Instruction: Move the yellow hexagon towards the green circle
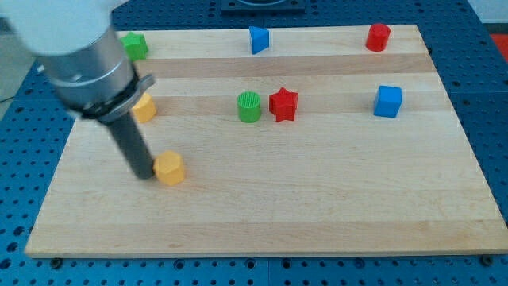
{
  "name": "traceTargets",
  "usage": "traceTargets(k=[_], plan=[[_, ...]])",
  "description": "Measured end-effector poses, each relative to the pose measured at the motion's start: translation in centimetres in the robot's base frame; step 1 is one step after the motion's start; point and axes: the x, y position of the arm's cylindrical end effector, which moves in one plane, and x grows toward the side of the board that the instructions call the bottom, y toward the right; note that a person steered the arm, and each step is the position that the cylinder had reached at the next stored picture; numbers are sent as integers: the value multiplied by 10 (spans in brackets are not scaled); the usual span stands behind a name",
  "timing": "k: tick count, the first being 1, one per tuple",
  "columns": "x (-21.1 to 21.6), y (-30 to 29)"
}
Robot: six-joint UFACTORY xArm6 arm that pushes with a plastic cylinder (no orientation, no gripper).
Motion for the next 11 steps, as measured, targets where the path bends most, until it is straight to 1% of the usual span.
traceTargets(k=[1, 2, 3, 4, 5, 6, 8, 10, 11], plan=[[-18, 9], [10, -12], [29, 0], [32, 42], [3, 62], [-32, 62], [-24, 51], [-62, 45], [-71, 45]])
